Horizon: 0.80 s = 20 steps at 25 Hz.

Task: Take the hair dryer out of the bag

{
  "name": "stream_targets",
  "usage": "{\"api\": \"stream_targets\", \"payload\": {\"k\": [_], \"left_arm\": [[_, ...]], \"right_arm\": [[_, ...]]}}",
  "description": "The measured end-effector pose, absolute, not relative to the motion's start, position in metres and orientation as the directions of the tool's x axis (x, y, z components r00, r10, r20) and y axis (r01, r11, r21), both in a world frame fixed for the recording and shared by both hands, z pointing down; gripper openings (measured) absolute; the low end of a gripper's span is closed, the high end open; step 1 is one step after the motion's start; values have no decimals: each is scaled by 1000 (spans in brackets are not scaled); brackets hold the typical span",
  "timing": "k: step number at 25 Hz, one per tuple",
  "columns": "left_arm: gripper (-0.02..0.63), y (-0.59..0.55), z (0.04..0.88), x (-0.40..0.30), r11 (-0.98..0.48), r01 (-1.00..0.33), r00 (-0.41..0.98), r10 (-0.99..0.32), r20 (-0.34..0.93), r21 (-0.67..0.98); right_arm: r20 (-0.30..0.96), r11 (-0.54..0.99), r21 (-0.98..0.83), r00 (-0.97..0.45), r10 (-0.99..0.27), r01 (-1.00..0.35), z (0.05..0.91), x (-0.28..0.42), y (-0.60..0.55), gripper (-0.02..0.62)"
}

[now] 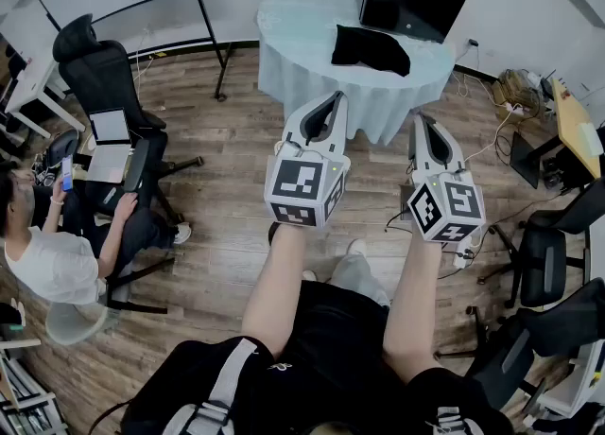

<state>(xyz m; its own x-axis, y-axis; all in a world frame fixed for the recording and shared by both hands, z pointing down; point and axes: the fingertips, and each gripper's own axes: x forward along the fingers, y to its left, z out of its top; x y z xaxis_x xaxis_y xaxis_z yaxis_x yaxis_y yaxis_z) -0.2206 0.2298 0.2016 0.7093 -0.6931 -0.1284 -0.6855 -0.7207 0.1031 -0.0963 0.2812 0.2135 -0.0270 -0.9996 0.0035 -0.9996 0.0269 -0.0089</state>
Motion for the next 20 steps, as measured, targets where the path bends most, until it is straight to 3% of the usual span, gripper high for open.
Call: {"api": "stream_targets", "payload": {"k": [11, 20], "left_arm": [[11, 204, 217, -201, -696, -709, 689, -718, -99, 109], [11, 162, 234, -146, -659, -741, 660, -750, -47, 126]], "right_arm": [[-1, 50, -28, -50, -999, -998, 226, -74, 256, -2], [-4, -7, -59, 7, -1000, -998, 232, 13, 225, 0]]}}
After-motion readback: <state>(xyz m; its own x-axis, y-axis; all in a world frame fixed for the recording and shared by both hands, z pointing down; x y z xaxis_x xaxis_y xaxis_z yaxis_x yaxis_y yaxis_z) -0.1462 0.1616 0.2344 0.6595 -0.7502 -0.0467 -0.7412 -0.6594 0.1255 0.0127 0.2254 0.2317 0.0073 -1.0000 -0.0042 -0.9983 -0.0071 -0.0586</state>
